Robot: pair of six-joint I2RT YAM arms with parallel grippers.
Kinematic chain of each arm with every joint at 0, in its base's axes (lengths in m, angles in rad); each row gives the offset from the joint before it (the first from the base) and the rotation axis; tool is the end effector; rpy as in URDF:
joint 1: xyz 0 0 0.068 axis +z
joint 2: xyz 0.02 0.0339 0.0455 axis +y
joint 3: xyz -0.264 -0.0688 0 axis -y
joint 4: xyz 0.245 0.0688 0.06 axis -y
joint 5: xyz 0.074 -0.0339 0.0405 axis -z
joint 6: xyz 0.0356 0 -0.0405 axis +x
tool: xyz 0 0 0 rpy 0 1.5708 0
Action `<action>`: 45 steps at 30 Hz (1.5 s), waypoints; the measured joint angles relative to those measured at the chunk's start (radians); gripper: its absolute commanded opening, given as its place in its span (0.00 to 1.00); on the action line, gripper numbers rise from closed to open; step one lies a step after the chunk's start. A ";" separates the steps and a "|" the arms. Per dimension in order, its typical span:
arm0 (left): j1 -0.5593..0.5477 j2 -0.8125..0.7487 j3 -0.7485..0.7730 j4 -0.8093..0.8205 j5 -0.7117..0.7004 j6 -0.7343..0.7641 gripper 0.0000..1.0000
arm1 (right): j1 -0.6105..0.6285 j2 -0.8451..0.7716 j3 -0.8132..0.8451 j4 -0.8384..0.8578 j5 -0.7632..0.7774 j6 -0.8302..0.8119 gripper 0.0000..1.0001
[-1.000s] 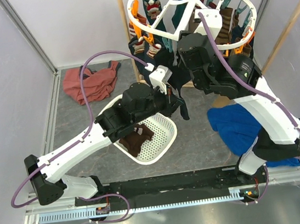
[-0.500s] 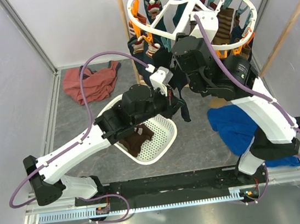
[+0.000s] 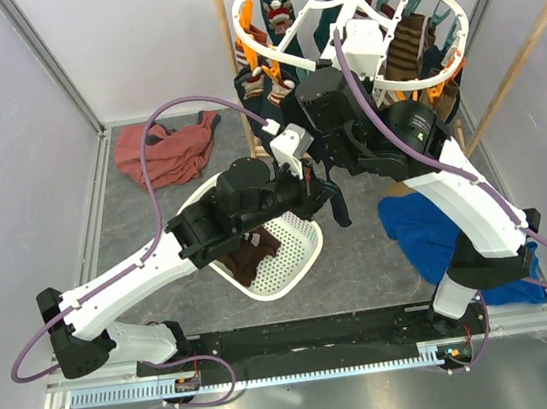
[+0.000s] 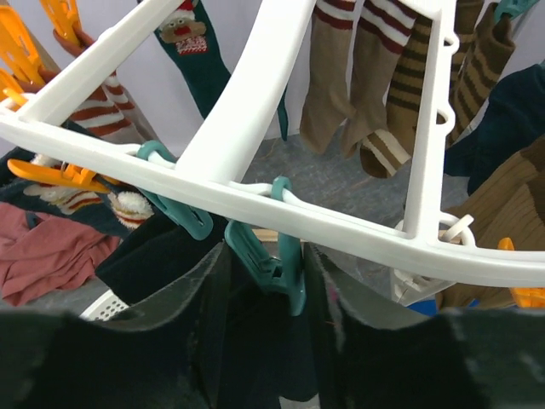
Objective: Remove the socks clipped to the hanger
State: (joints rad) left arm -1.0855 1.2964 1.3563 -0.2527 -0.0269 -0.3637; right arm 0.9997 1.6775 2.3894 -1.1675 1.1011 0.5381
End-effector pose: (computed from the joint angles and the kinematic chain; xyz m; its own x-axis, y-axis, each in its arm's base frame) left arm 0.1394 -0.2623 0.4212 -0.3937 -0.0158 -0.9191 0.7831 0.5179 -0.3443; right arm 0.1755 0.2145 0.5418 -0.1776 0.1528 -0.9722 0.1666 0.9783 0.1233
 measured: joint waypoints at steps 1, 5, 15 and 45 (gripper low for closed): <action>-0.001 0.000 0.000 0.000 0.000 0.000 0.02 | 0.000 0.000 0.000 0.006 0.006 -0.009 0.34; -0.003 0.000 0.000 0.000 -0.003 0.000 0.02 | 0.000 0.000 -0.001 0.021 0.027 -0.030 0.09; -0.005 -0.003 -0.013 0.000 -0.029 0.000 0.02 | 0.000 -0.021 -0.071 0.055 0.035 -0.027 0.00; 0.327 -0.098 -0.318 -0.456 -0.119 -0.330 0.69 | 0.000 -0.211 -0.286 0.159 -0.019 0.046 0.04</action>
State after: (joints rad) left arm -0.7586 1.1980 1.0382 -0.7086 -0.1455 -0.6937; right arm 0.9993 1.4666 2.1036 -1.0080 1.0821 0.5838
